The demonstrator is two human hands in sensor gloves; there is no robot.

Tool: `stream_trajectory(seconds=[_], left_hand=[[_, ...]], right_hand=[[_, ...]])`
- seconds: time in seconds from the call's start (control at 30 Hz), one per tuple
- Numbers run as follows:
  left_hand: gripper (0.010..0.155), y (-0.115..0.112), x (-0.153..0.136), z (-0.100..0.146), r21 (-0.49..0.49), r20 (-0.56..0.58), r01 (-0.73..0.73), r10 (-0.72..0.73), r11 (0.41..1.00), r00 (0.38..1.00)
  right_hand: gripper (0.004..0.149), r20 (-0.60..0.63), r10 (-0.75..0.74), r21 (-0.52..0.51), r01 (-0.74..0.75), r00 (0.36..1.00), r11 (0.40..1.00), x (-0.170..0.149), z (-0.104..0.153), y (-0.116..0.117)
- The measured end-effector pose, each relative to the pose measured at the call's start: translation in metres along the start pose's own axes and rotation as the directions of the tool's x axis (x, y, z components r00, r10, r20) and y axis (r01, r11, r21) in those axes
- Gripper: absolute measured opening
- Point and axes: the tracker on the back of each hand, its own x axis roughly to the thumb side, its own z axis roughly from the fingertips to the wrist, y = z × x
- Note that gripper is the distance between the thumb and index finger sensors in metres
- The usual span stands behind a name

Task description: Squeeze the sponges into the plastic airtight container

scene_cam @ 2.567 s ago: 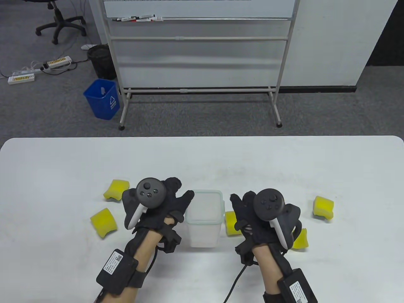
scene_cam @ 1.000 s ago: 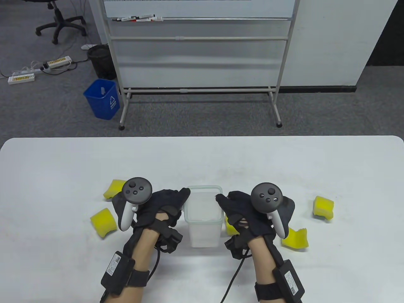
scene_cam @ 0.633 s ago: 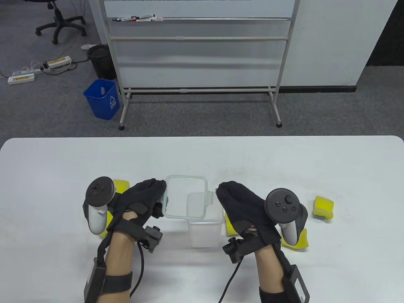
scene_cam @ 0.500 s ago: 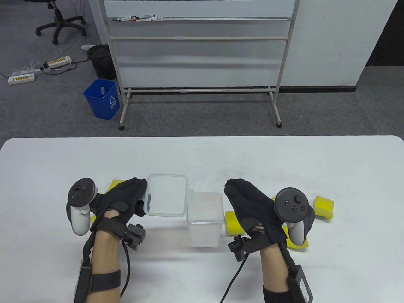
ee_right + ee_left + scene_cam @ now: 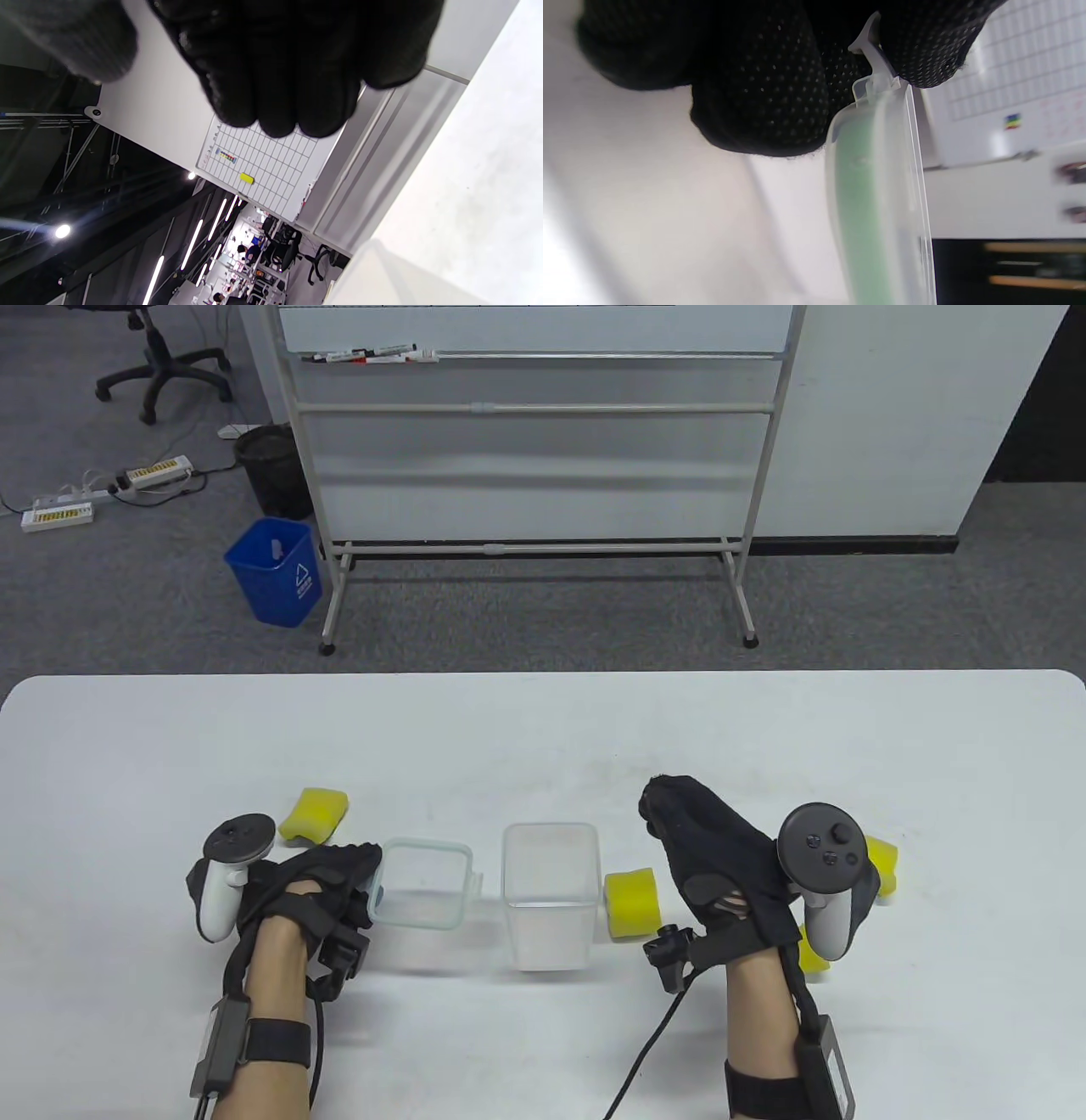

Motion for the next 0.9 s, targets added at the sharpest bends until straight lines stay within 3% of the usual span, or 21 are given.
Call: stream_trajectory(seconds=[0.23,0.43,0.53,0.7,0.8,0.9], left_hand=[[0.047,-0.022,0.0,-0.009,0.079,-0.156,0.344,-0.329,0.936,0.931],[0.05,-0.032,0.009,-0.006,0.171,-0.245,0.589,-0.545,0.79,0.802],[0.054,-0.034,0.01,-0.006,0.186,-0.277,0.632,-0.577,0.752,0.768],[0.058,-0.025,0.014,0.005,0.217,-0.295,0.627,-0.562,0.748,0.773],[0.057,-0.015,0.025,0.022,0.289,-0.315,0.668,-0.591,0.686,0.743],[0.061,-0.002,0.036,0.044,0.421,-0.307,0.678,-0.609,0.602,0.731]], right_hand=[[0.069,0.011,0.019,0.014,-0.02,1.0,1.0,0.001,-0.001,0.004],[0.07,0.019,0.032,0.019,-0.032,0.999,0.999,0.002,-0.001,0.006],[0.07,0.011,0.041,0.02,-0.041,0.999,0.999,0.0,-0.001,0.006],[0.07,0.011,0.035,0.037,-0.036,0.999,0.999,0.0,-0.002,0.007],[0.07,0.012,0.04,0.04,-0.041,0.999,0.998,0.0,-0.002,0.007],[0.07,0.015,0.035,0.038,-0.036,0.999,0.999,0.001,-0.002,0.008]])
